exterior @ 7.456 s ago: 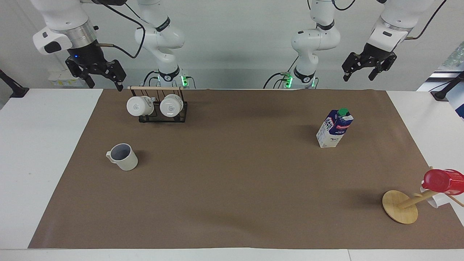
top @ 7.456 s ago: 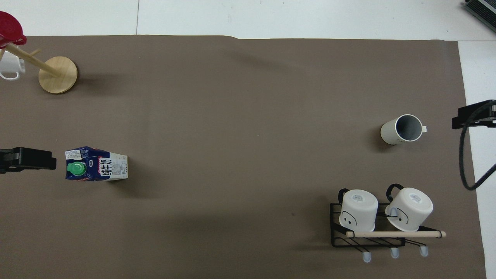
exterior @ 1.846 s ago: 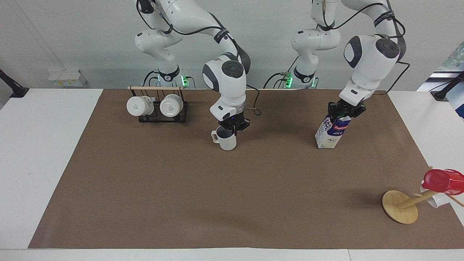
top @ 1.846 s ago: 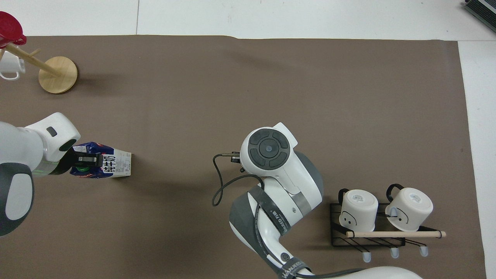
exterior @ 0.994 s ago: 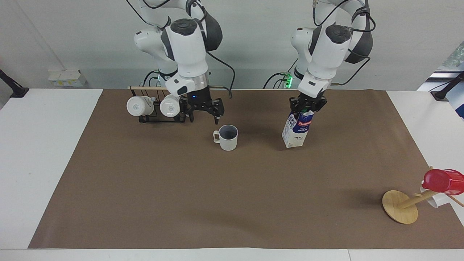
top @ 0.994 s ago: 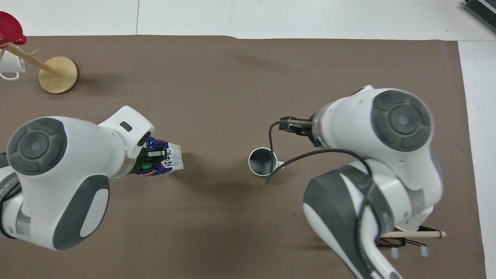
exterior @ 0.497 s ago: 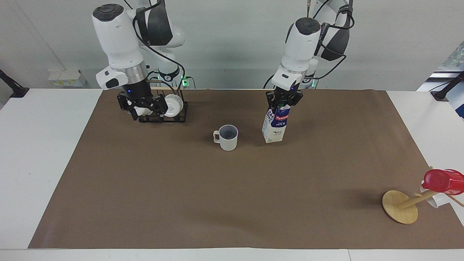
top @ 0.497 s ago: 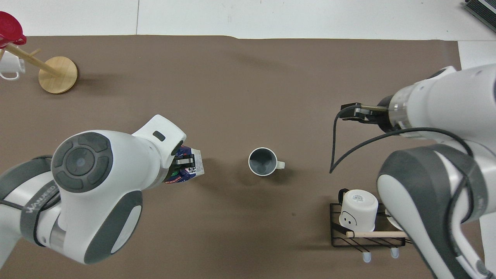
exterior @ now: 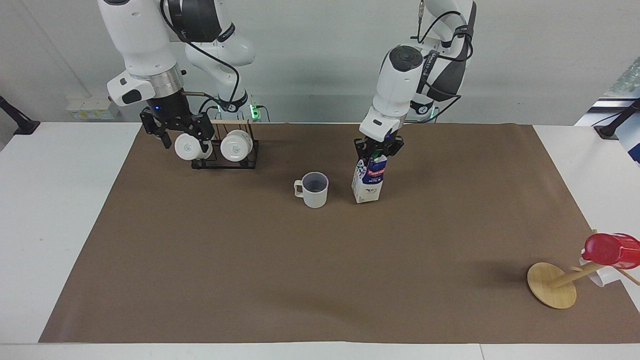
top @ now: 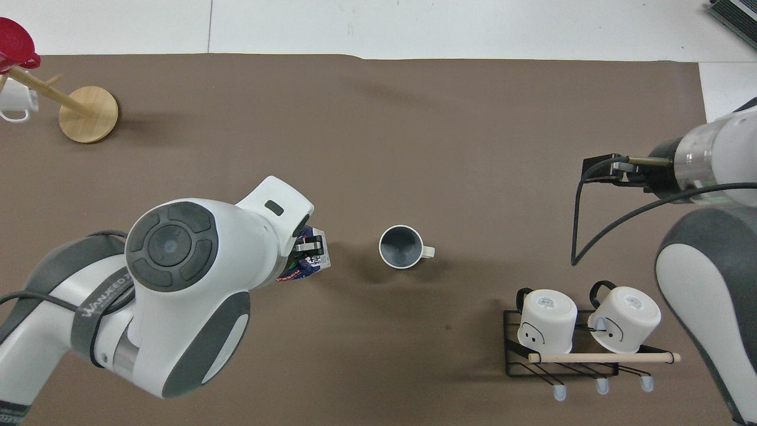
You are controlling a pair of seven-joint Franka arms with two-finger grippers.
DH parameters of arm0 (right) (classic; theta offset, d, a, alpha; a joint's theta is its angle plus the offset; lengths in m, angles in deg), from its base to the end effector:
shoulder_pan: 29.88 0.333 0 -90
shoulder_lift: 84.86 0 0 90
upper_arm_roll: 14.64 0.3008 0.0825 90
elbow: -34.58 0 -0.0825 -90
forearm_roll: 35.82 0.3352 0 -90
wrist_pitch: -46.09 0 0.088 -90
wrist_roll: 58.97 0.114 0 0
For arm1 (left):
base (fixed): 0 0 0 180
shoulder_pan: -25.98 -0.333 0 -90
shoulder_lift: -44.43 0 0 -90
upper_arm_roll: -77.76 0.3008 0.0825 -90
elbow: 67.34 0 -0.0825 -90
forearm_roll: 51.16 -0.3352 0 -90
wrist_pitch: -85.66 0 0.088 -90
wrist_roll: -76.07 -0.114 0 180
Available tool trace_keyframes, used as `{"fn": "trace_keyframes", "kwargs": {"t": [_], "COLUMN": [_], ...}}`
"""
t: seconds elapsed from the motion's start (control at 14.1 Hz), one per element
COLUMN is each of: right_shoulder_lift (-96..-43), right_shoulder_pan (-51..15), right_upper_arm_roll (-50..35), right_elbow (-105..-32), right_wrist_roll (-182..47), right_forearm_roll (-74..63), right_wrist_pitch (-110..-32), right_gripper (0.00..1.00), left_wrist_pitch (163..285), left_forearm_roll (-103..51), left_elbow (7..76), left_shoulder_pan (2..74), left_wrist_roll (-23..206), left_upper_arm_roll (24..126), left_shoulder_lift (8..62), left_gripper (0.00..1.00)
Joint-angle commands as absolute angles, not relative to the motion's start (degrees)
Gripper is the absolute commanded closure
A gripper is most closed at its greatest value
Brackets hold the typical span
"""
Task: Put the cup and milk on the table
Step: 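Release the mug with the right gripper while the left gripper carries the carton, then lower the milk carton beside the mug and open the left gripper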
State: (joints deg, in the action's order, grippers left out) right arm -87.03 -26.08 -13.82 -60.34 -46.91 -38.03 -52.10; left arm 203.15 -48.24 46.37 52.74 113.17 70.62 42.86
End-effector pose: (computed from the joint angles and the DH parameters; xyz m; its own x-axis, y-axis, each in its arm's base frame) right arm 0.5069 0.0372 0.5980 0.9871 -0.1243 0.1008 -0.1267 -0.9918 0.0184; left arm 0.4313 -0.2930 0.4526 0.9969 0.0786 0.0006 0.0784 -0.9950 0.0625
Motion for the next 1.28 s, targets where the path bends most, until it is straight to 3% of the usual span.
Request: {"fn": "trace_keyframes", "kwargs": {"t": [0.0,0.28,0.36,0.64,0.78,1.21], "right_shoulder_lift": [-85.7,-86.4,-86.4,-87.1,-87.4,-87.5], "right_shoulder_pan": [-27.0,-26.5,-26.6,-26.5,-26.6,-26.6], "right_upper_arm_roll": [-13.1,-13.0,-12.8,-12.9,-13.1,-13.1], "right_elbow": [-56.1,-55.5,-55.5,-55.6,-55.9,-56.0], "right_wrist_roll": [-51.1,-51.8,-51.9,-55.8,-56.4,-56.1], "right_forearm_roll": [-39.7,-38.6,-38.6,-38.4,-38.3,-38.3], "right_wrist_pitch": [-47.4,-44.1,-42.9,-41.5,-41.5,-41.5], "right_gripper": [0.00,0.00,0.00,0.00,0.00,0.00], "left_wrist_pitch": [203.4,203.3,203.3,202.5,202.4,193.2], "left_forearm_roll": [-48.9,-48.9,-48.9,-48.9,-48.9,-49.4], "left_elbow": [45.2,45.2,45.2,45.0,44.7,37.8], "left_shoulder_pan": [54.0,54.0,54.0,54.0,54.0,53.2], "left_wrist_roll": [114.6,114.5,114.5,114.6,114.6,111.1], "left_upper_arm_roll": [71.5,71.5,71.5,71.5,71.5,72.2], "left_shoulder_lift": [42.1,42.1,42.1,42.1,42.2,44.2], "left_gripper": [0.57,0.56,0.51,0.13,0.01,0.00]}}
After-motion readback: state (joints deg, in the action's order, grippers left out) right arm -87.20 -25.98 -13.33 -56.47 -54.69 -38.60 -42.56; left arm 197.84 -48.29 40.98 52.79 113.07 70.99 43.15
